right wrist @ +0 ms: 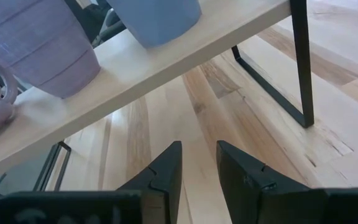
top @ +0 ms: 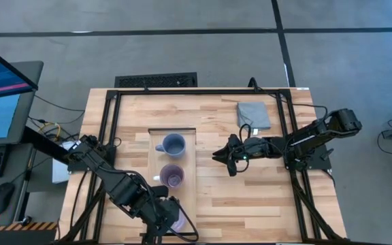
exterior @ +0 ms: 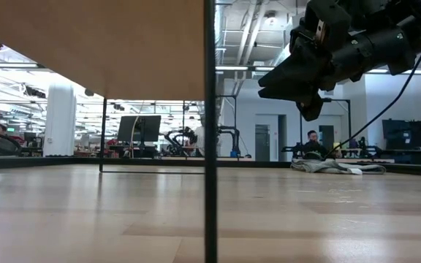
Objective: Stack small to large cups/mugs on shelf
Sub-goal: Put the purple mug on the shelf
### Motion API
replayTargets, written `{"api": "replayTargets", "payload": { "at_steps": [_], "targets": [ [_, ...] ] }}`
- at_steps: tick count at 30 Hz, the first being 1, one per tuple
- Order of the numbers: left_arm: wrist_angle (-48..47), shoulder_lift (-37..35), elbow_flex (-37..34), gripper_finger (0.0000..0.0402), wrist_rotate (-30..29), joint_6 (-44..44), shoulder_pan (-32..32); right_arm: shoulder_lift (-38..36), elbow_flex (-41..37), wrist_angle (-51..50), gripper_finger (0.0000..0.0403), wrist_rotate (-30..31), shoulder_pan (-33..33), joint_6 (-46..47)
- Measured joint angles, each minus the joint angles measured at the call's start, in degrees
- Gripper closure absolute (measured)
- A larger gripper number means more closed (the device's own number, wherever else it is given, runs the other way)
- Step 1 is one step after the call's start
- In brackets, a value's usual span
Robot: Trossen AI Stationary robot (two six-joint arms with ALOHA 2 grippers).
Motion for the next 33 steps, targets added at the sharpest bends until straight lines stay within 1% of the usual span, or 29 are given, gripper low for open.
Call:
{"api": "replayTargets", "payload": {
  "at_steps": [13,24,28,33],
  "targets": [
    [0.27,-0.02,0.02,0.0355,-0.02,0.81,0.12,0.0,0.0,-0.04,0.028,0.0,0.0,-0.02],
    [0.31,-0.07,0.04,0.0297,0.02,0.74,0.32,0.0,0.0,-0.07,0.028,0.0,0.0,-0.02],
    [0.31,-0.07,0.04,0.0286,0.21,0.98,0.99,0.0,0.0,-0.09,0.028,0.0,0.0,-0.01],
    [0.36,-0.09,0.11,0.0281,0.36,2.55,1.79,0.0,0.0,-0.31,0.028,0.0,0.0,-0.02]
  ]
}}
